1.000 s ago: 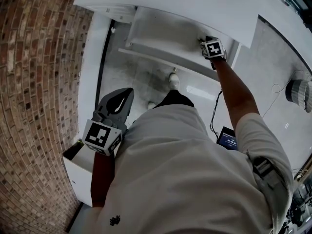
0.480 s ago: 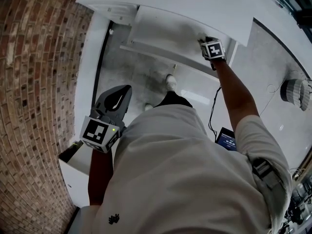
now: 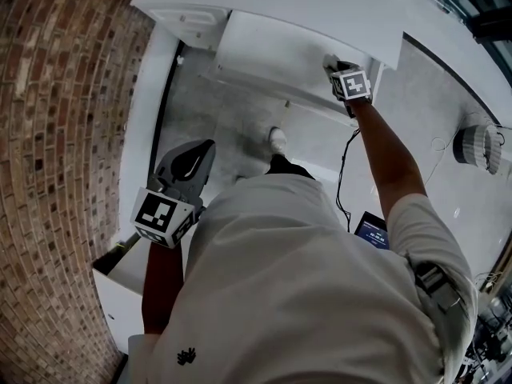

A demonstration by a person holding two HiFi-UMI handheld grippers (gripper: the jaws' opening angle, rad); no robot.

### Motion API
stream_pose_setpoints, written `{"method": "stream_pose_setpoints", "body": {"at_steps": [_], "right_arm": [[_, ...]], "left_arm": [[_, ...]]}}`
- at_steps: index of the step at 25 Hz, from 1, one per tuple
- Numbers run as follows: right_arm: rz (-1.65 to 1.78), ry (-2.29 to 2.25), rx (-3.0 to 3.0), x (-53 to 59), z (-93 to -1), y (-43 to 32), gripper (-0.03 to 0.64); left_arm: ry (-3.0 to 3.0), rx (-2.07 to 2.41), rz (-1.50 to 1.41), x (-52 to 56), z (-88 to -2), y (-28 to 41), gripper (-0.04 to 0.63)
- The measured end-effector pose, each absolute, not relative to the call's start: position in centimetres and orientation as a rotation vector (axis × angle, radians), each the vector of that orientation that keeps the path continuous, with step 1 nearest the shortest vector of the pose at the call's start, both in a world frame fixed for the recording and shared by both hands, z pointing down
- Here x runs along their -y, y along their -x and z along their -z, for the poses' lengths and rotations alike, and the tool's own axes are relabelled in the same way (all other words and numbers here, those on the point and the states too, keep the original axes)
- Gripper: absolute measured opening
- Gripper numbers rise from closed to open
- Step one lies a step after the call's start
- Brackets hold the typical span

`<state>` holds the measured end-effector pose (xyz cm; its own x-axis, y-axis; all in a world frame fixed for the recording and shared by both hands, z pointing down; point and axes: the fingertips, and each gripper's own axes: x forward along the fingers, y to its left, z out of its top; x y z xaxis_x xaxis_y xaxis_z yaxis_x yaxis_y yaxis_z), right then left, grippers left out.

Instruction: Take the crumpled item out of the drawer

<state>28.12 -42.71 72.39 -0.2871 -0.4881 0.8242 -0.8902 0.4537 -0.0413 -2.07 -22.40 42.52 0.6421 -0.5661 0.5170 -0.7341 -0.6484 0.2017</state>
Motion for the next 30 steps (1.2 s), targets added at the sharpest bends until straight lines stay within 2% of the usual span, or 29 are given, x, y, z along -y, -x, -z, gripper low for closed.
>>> {"method": "stream_pose_setpoints", "body": {"at_steps": [30], "right_arm": [[-0.512,-1.272,2.071,31.3,-56.4,-19.8,0.133]], "left_arm": [[-2.574,0.994,-0.436,10.5,-41.0,11.0,0.006]]}}
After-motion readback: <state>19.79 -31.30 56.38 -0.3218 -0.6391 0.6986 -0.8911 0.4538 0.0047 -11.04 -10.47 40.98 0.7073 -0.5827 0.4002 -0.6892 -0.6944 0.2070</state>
